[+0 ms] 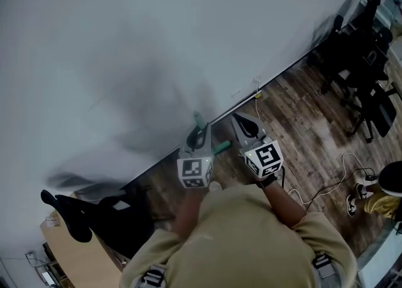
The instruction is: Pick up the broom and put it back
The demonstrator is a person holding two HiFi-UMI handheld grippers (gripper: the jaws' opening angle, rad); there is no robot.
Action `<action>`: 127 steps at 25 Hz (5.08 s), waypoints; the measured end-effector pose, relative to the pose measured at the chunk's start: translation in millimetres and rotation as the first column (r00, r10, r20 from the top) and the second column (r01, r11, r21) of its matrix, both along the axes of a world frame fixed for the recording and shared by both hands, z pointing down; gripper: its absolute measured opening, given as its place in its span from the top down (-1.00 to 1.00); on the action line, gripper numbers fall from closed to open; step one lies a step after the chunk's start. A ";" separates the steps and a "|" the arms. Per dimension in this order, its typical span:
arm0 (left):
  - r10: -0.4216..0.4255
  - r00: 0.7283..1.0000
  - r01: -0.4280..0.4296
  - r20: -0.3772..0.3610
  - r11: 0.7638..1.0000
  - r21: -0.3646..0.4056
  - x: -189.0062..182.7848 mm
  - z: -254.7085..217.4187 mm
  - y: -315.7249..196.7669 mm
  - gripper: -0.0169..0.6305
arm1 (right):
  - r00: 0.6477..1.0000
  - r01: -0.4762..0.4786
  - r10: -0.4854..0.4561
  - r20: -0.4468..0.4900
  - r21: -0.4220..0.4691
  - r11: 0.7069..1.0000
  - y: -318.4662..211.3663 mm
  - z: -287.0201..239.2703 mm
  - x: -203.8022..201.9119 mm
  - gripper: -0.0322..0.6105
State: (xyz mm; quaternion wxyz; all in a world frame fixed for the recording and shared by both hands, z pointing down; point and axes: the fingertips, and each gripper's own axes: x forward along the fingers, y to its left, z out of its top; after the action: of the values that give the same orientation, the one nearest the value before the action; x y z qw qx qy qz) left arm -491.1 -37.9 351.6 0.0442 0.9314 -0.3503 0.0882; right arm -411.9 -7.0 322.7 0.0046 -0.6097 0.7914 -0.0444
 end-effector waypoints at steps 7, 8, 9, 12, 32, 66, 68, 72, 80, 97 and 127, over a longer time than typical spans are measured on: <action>0.067 0.998 -0.067 -0.010 0.998 0.018 160.0 5.5 26.2 0.69 | 0.992 -0.126 0.126 0.000 -0.002 0.992 51.7 7.2 170.5 0.88; 0.077 0.997 -0.076 -0.022 0.997 0.014 182.1 6.2 30.2 0.69 | 0.989 -0.148 0.148 0.005 -0.004 0.989 60.7 9.2 194.3 0.89; 0.086 0.996 -0.086 -0.035 0.996 0.009 203.5 6.4 34.6 0.69 | 0.985 -0.171 0.171 0.008 -0.004 0.985 70.8 10.6 217.7 0.89; 0.139 0.988 -0.139 -0.063 0.990 -0.002 267.5 3.6 52.6 0.69 | 0.968 -0.250 0.250 0.016 -0.005 0.968 107.0 12.3 285.2 0.89; 0.667 0.745 -0.662 0.003 0.739 -0.123 610.2 56.3 213.6 0.69 | 0.700 -0.703 0.709 0.084 -0.093 0.705 285.4 51.2 571.4 0.89; 0.394 0.919 -0.384 0.017 0.902 -0.198 898.2 159.4 20.1 0.69 | 0.958 -0.285 0.275 -0.080 -0.201 0.937 20.3 109.0 868.2 0.88; 0.307 0.949 -0.286 0.066 0.932 -0.222 886.1 179.4 5.5 0.69 | 0.982 -0.189 0.179 -0.066 -0.208 0.960 -2.4 114.7 863.0 0.89; 0.127 0.979 -0.084 0.161 0.963 -0.255 861.1 208.5 -18.8 0.69 | 0.999 0.008 -0.020 -0.050 -0.226 0.974 -39.5 119.5 852.6 0.89; -0.202 0.948 0.267 0.246 0.925 -0.269 826.0 239.6 -33.6 0.69 | 0.946 0.314 -0.325 -0.004 -0.237 0.919 -72.2 136.9 849.8 0.88; -0.257 0.925 0.332 0.278 0.904 -0.269 806.4 318.8 -117.2 0.69 | 0.911 0.389 -0.409 0.056 -0.445 0.807 -144.1 254.1 813.4 0.89; -0.150 0.946 0.278 0.286 0.828 -0.486 796.0 552.4 -320.0 0.65 | 0.972 0.226 -0.202 0.117 -0.678 0.699 -223.1 417.7 816.9 0.88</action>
State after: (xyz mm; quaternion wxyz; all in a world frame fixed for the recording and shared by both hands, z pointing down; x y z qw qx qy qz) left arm 304.9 -357.9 904.0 0.2623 0.8217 -0.4189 0.2840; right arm 405.1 -230.1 740.5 -0.2134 -0.4709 0.7835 -0.3447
